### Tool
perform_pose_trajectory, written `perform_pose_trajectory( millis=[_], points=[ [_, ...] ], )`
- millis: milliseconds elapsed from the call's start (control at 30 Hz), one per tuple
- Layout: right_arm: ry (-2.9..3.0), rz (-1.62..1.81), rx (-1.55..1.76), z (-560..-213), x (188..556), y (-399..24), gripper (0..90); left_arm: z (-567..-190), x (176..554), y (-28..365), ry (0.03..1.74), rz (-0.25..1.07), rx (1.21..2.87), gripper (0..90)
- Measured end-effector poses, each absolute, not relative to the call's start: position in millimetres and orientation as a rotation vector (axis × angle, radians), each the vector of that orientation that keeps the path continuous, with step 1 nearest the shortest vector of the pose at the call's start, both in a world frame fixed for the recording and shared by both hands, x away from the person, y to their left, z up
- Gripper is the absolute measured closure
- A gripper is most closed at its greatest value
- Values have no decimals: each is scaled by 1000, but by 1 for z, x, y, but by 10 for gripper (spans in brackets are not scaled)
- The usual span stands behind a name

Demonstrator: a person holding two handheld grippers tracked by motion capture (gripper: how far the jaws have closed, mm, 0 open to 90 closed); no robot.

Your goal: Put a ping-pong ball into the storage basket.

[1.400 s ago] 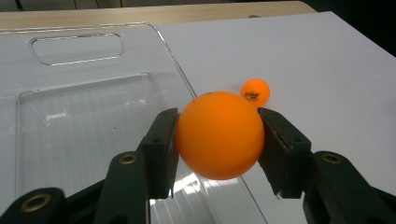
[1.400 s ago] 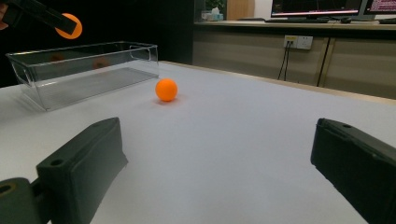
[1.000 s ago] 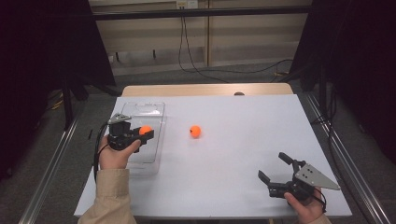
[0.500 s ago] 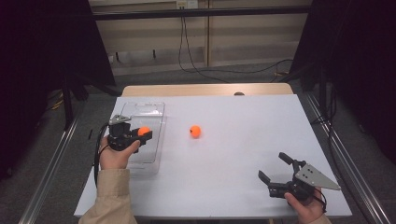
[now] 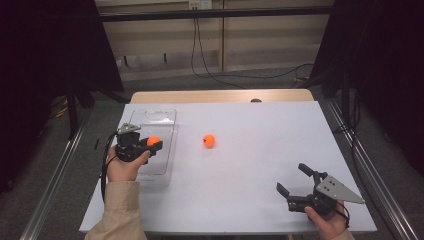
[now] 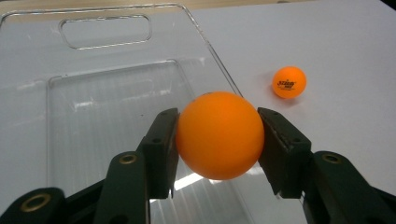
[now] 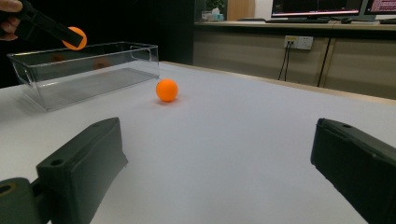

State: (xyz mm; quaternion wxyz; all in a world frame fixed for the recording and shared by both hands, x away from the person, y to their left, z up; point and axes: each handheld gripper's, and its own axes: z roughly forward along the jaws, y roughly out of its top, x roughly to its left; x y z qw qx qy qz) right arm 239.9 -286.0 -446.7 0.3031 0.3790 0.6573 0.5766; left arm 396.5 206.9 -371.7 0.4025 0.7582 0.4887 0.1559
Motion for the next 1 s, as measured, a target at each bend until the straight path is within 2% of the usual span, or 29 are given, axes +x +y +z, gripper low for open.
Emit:
perform_pose_trajectory(
  millis=[1000],
  points=[
    [1741, 1528, 1005, -446, 240, -286, 22, -386, 401, 216, 1293, 424, 1921, 510]
  ],
)
